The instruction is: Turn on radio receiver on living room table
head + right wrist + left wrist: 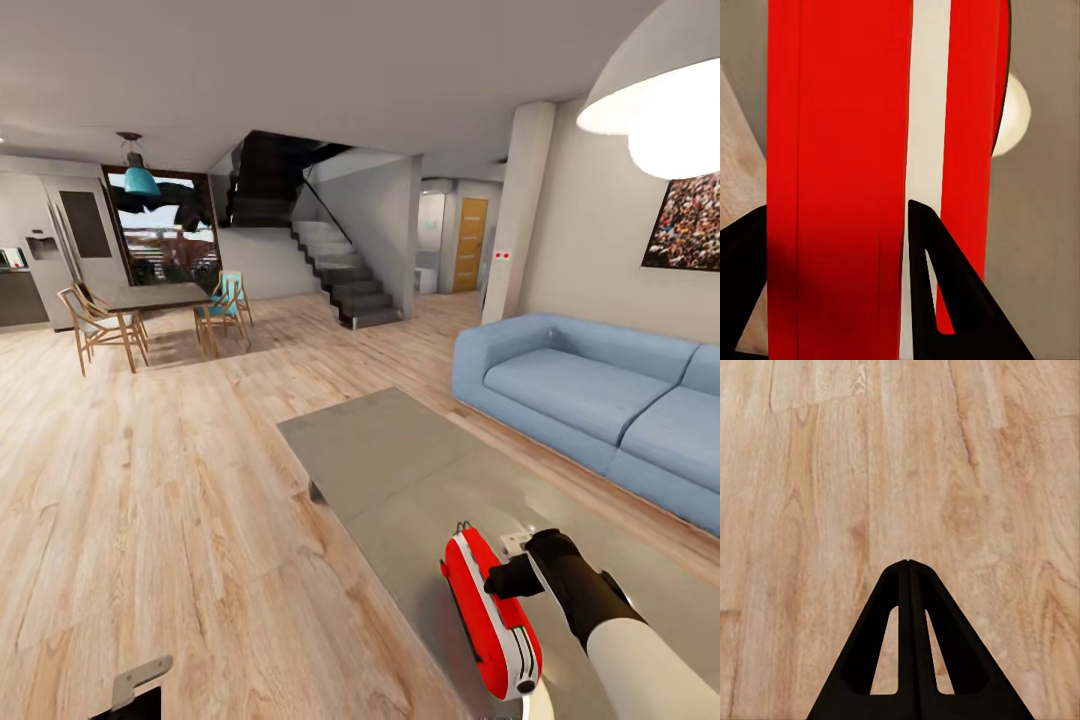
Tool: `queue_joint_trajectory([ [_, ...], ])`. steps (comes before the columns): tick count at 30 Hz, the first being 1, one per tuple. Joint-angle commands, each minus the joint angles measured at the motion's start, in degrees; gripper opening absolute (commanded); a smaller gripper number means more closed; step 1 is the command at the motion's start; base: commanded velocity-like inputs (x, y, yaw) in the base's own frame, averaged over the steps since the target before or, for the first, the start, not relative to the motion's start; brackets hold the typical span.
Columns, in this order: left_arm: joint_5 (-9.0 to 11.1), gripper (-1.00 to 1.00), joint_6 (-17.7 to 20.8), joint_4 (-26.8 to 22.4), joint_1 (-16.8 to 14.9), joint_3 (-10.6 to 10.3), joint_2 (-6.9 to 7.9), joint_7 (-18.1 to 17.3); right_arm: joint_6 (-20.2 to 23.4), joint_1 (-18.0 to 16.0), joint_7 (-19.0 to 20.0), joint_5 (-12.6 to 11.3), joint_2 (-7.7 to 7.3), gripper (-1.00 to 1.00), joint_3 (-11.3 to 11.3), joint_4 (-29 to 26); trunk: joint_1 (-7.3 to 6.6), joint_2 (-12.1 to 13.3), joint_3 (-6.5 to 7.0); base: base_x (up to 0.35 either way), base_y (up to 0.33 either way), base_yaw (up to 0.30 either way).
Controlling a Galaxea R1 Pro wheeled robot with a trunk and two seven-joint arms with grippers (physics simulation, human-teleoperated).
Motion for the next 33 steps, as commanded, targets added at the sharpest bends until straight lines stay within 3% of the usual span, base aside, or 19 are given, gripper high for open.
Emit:
queue_joint_trajectory([
  [1,0.0,-1.00,0.0,0.0,0.0,0.0,-0.01,0.0,-2.1,0.1,0.0,-0.1,0.01,-1.00,-0.1,1.8,0.24,-0.4,-0.20,0.000,0.000,0.000],
  [18,0.0,-1.00,0.1,0.0,0.0,0.0,-0.04,0.0,-2.0,0.1,0.0,-0.1,0.01,-1.00,0.0,1.9,0.46,-0.8,-0.38,0.000,0.000,0.000],
  [19,0.0,-1.00,0.1,0.0,0.0,0.0,-0.03,0.0,-2.0,0.1,0.0,-0.1,0.01,1.00,0.0,1.9,0.46,-0.8,-0.38,0.000,0.000,0.000],
  [33,0.0,-1.00,0.1,0.0,0.0,0.0,0.00,-0.1,-1.9,0.1,0.0,-0.1,0.01,1.00,0.0,1.9,0.46,-0.8,-0.38,0.000,0.000,0.000],
])
